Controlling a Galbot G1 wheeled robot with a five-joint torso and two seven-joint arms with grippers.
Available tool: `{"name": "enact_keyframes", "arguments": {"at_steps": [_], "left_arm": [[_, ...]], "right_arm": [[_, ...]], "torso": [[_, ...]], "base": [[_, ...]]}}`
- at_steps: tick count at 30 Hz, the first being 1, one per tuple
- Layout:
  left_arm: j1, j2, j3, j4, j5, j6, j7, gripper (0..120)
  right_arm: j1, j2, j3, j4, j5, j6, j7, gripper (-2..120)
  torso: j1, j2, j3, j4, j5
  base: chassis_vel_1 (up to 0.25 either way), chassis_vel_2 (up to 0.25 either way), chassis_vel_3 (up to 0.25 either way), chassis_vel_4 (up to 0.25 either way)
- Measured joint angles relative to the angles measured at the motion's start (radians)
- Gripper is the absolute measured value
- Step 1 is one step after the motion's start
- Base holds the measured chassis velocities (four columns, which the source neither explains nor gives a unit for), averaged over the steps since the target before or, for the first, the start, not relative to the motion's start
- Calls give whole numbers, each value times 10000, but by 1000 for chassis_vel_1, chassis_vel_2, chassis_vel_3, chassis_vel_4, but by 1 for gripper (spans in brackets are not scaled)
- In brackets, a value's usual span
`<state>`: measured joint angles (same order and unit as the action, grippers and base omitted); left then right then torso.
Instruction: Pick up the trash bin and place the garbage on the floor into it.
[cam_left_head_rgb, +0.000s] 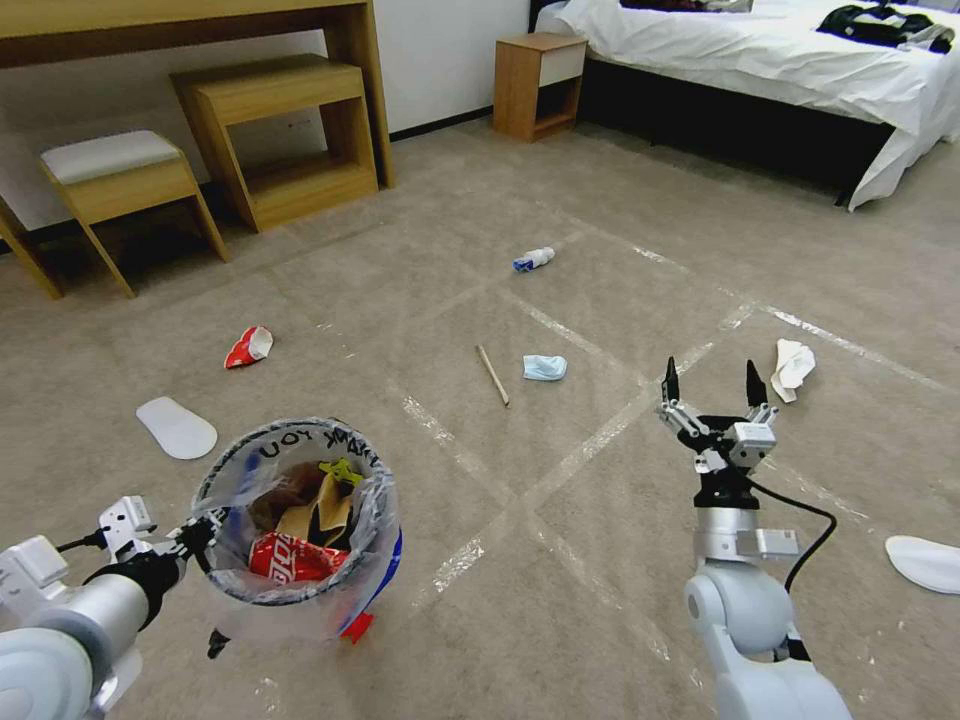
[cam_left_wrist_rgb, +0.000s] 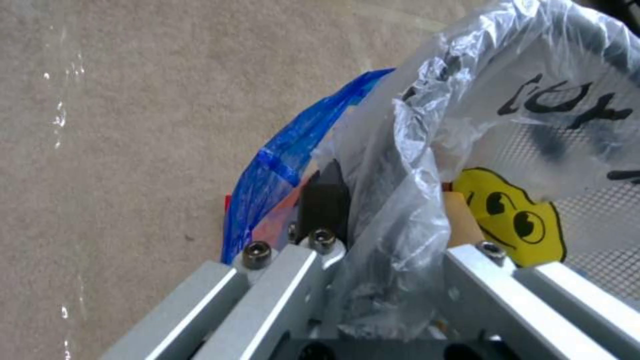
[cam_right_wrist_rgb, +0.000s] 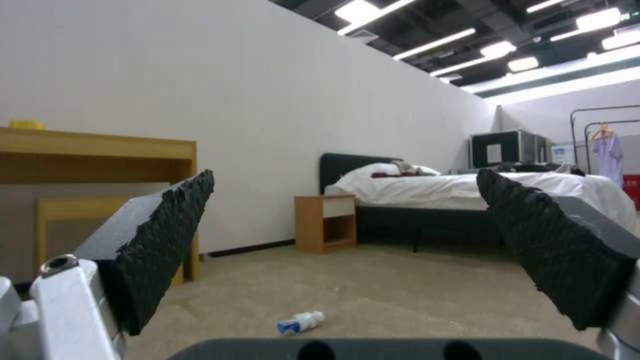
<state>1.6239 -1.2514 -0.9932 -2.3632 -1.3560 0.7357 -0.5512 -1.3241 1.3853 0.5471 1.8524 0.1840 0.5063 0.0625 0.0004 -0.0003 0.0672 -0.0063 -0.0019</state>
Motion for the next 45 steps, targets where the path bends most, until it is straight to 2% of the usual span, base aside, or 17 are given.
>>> {"name": "enact_keyframes", "arguments": {"at_steps": [15,34,45], "left_arm": [[3,110,-22,-50,50,1,95,0],[35,185,-64,-127,15,-3,117,0],[-102,320,-33,51,-1,-3,111,0]], "right_arm": [[-132,-11,-15,-2,13,199,-197,100],[-289,17,9,140,-65,256,-251,100],[-180,56,-69,-35,-103,285,-288,100]], "torso": [[0,0,0,1,0],[0,-1,1,2,0],[1,-2,1,-1,0]], "base": [[-9,14,13,-7],[-109,119,117,-116],[-130,125,126,-118]]}}
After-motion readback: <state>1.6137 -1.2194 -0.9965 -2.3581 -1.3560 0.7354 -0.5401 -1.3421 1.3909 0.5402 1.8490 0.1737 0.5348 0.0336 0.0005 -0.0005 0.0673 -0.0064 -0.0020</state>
